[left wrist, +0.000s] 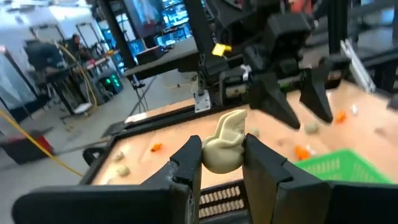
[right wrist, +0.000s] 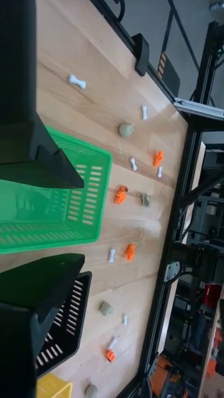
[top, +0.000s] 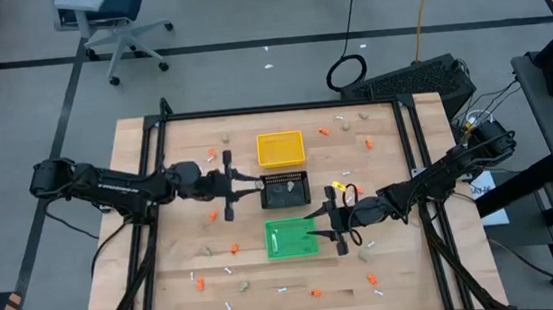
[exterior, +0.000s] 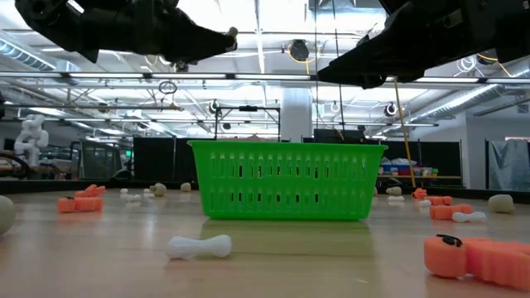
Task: Sort Halloween decoration
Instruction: Put the gray skull toy into the black basket
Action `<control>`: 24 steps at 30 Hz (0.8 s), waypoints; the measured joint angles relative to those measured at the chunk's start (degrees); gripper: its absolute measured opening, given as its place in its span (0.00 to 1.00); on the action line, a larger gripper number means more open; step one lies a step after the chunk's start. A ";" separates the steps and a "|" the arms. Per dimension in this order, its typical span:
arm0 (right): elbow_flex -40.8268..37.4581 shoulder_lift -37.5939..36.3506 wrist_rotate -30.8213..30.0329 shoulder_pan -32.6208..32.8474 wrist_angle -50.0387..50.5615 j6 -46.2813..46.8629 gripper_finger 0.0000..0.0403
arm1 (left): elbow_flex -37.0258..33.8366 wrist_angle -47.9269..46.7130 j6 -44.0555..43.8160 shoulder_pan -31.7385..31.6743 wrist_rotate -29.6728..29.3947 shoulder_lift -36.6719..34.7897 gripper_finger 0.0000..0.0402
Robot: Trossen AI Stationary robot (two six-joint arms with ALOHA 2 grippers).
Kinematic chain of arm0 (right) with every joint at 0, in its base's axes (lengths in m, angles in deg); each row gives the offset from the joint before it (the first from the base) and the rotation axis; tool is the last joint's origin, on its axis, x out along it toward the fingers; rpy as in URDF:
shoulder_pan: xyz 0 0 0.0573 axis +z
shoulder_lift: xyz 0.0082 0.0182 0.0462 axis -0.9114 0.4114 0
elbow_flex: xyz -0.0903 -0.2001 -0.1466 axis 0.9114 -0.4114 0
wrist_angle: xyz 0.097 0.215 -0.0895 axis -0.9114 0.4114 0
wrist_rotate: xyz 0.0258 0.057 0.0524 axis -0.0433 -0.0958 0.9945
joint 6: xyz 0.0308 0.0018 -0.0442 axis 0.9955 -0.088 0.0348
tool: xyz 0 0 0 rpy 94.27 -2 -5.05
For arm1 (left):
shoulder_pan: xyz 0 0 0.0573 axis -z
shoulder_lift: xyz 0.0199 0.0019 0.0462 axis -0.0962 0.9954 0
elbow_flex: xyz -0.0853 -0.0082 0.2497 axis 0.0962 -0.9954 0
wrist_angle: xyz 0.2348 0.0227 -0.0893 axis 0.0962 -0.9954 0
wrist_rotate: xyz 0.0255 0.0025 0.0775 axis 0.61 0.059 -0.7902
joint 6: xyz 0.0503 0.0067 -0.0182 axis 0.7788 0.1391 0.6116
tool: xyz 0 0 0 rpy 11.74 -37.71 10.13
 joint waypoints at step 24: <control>-0.04 -6.57 -3.02 0.19 19.85 5.65 0.42 | 29.82 -42.82 -8.67 -0.44 -5.69 17.78 0.20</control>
